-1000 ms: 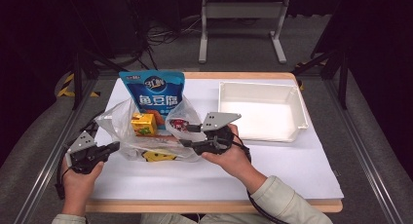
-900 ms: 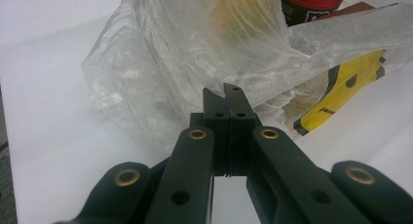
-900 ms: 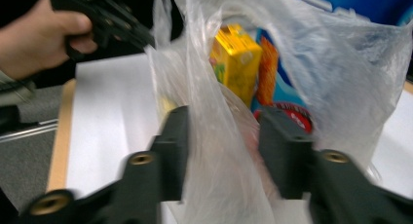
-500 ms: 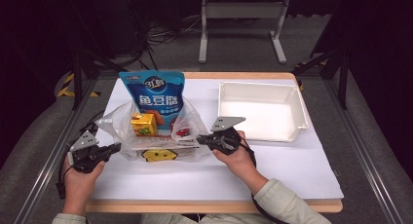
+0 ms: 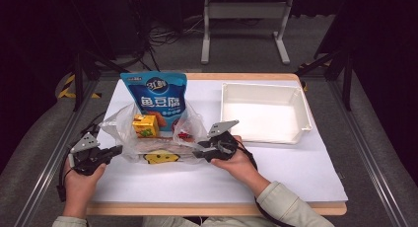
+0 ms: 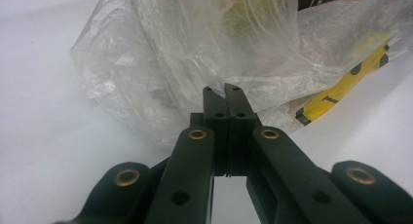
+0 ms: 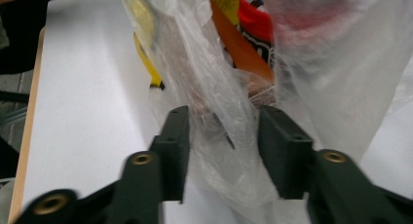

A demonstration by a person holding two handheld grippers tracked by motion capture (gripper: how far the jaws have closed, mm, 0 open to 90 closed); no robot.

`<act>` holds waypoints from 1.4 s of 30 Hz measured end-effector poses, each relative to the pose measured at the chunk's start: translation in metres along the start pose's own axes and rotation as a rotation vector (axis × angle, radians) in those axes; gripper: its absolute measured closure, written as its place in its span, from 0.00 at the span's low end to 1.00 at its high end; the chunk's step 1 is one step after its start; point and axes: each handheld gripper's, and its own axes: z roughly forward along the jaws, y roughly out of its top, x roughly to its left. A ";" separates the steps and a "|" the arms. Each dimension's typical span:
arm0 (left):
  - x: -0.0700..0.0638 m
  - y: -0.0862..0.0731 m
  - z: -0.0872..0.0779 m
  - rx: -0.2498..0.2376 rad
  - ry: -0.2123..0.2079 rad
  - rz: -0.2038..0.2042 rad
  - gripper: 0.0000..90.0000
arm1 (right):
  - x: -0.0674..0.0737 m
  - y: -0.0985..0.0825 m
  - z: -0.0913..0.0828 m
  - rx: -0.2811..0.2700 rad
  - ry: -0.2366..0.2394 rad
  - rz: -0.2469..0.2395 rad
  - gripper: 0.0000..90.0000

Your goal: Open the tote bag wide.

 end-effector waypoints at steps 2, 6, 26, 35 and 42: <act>0.000 0.000 0.000 0.003 -0.001 -0.002 1.00 | 0.001 -0.001 0.000 0.018 0.018 -0.011 0.84; -0.001 0.000 0.001 0.015 -0.014 0.001 1.00 | 0.004 -0.002 0.000 0.058 0.035 -0.030 0.98; 0.007 -0.006 0.025 0.163 -0.059 -0.050 1.00 | 0.000 -0.015 0.007 0.144 0.019 -0.010 1.00; 0.006 -0.005 0.019 0.147 -0.059 -0.047 0.98 | -0.002 -0.018 0.009 0.151 -0.008 -0.007 1.00; -0.010 0.008 -0.020 -0.032 -0.052 0.033 0.85 | -0.002 -0.018 0.010 0.154 -0.006 -0.004 1.00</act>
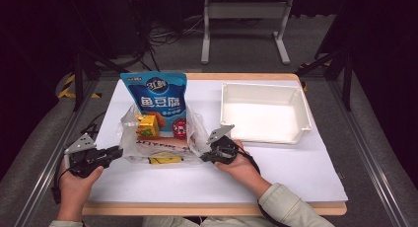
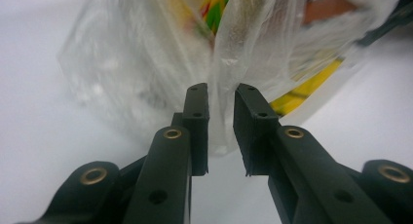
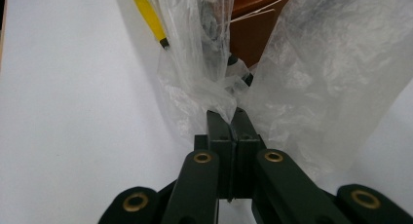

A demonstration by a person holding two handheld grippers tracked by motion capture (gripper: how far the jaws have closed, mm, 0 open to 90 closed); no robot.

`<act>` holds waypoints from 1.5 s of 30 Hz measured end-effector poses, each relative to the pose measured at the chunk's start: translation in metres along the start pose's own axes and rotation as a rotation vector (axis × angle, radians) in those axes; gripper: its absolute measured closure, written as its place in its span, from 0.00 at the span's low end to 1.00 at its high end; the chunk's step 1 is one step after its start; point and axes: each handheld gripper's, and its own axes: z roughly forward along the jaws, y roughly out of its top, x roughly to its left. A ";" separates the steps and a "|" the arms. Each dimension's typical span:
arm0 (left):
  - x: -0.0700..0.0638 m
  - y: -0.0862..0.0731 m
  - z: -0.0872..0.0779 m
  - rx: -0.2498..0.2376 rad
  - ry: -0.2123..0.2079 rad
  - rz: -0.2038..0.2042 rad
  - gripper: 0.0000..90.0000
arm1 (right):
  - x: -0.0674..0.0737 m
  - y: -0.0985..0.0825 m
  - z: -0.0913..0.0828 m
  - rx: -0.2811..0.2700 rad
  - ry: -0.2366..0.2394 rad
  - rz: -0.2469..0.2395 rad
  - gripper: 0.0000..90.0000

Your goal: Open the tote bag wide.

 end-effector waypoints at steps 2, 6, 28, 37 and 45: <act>-0.012 0.007 -0.010 -0.061 -0.010 0.047 0.85 | 0.000 0.000 0.000 0.001 -0.003 -0.001 0.99; -0.030 0.017 -0.018 -0.127 -0.045 0.119 0.88 | 0.001 0.001 0.000 0.002 -0.005 0.000 1.00; -0.041 0.032 0.055 -0.123 -0.165 0.078 0.45 | 0.003 0.002 -0.003 -0.012 -0.005 -0.001 0.99; -0.014 0.019 0.056 -0.084 -0.086 0.024 0.39 | 0.003 0.003 -0.005 -0.025 -0.003 0.000 0.97; 0.002 0.008 0.052 -0.051 -0.086 0.001 0.39 | 0.002 0.006 -0.009 -0.055 0.002 0.002 0.91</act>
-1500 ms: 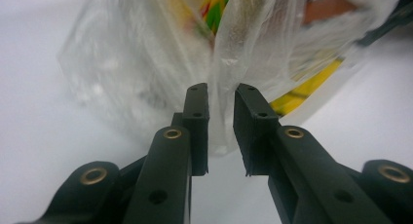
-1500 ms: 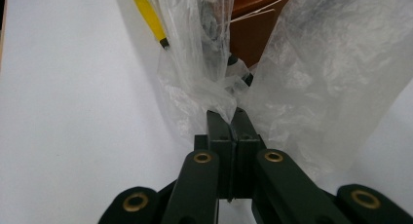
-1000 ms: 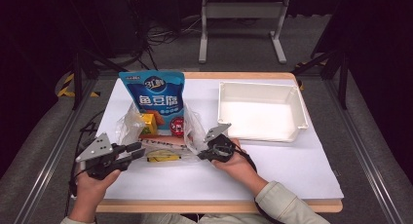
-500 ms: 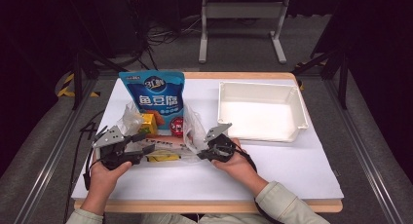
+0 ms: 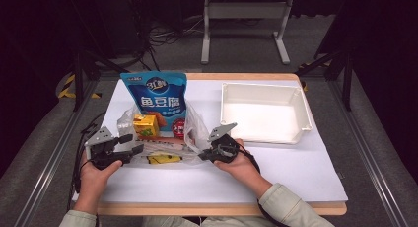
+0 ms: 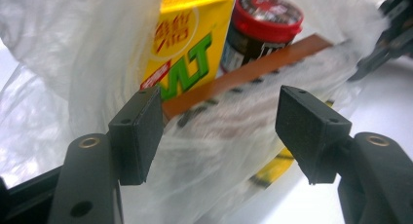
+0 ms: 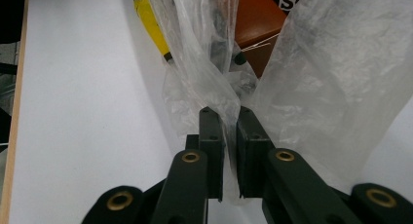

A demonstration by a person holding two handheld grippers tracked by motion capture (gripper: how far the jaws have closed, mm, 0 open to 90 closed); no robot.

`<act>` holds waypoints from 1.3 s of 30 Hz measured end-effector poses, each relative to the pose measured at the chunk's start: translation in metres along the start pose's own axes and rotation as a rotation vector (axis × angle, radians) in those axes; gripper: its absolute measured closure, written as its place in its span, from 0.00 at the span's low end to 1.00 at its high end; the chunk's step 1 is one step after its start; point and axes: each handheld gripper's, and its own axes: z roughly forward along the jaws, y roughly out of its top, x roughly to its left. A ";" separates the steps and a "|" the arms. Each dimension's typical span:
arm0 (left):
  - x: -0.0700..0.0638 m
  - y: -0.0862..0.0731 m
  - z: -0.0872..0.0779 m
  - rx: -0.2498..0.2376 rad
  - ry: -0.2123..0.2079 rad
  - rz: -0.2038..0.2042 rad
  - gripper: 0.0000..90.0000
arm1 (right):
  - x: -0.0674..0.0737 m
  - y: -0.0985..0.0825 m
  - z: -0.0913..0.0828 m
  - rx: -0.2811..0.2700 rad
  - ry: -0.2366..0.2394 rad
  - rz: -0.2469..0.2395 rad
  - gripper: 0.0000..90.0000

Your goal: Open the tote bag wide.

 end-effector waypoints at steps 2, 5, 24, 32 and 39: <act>0.003 -0.003 0.001 0.005 -0.008 -0.012 0.40 | 0.000 0.000 0.000 -0.003 0.000 0.003 0.90; 0.008 -0.006 0.002 0.022 -0.012 -0.030 0.42 | 0.000 0.000 -0.001 -0.004 -0.001 0.002 0.90; 0.010 -0.010 -0.010 0.082 -0.085 -0.031 0.99 | 0.004 0.005 0.000 -0.014 0.041 -0.024 0.99; 0.007 -0.017 -0.007 0.174 -0.123 -0.037 1.00 | 0.006 0.004 0.000 0.013 0.045 -0.032 1.00; 0.006 -0.020 0.003 0.239 -0.134 -0.048 1.00 | 0.004 0.001 0.002 0.046 0.042 -0.023 1.00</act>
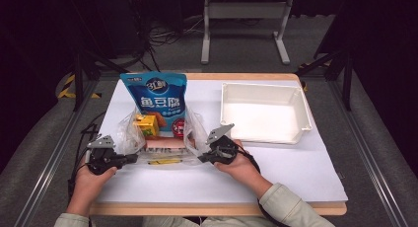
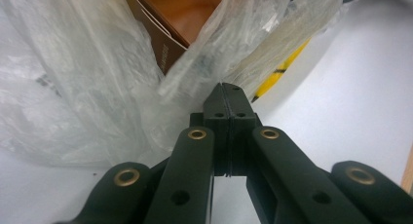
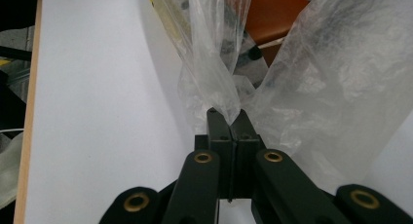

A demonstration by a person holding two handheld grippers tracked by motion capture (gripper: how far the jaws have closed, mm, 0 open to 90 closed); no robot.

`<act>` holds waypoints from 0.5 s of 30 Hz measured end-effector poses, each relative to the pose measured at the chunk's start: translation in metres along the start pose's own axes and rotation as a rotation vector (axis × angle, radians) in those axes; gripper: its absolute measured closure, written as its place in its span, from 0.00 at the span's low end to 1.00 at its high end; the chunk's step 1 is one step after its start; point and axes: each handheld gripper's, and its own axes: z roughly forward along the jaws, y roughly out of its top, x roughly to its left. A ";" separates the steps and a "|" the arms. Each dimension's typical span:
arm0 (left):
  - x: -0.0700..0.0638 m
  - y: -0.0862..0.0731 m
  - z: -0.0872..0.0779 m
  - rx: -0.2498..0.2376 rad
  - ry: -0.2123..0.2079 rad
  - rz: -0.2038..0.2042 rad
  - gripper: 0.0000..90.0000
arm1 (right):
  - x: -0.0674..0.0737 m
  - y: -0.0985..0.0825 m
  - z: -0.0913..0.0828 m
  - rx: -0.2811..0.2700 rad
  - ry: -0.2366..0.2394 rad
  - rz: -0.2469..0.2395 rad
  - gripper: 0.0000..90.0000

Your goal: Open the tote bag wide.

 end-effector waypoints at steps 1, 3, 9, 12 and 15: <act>0.000 0.000 0.002 0.008 -0.002 0.004 1.00 | -0.001 -0.001 0.000 0.007 0.000 0.003 1.00; 0.000 0.001 0.004 0.015 -0.013 0.007 1.00 | -0.003 -0.003 0.001 0.024 -0.003 0.011 1.00; 0.000 0.001 0.009 0.034 -0.022 0.002 1.00 | -0.007 -0.005 0.002 0.062 -0.024 0.026 1.00; 0.000 0.002 0.010 0.047 -0.011 0.000 1.00 | -0.008 -0.005 0.003 0.061 -0.035 0.033 1.00; 0.000 0.001 0.011 0.049 -0.006 -0.007 1.00 | -0.007 -0.005 0.002 0.055 -0.041 0.032 1.00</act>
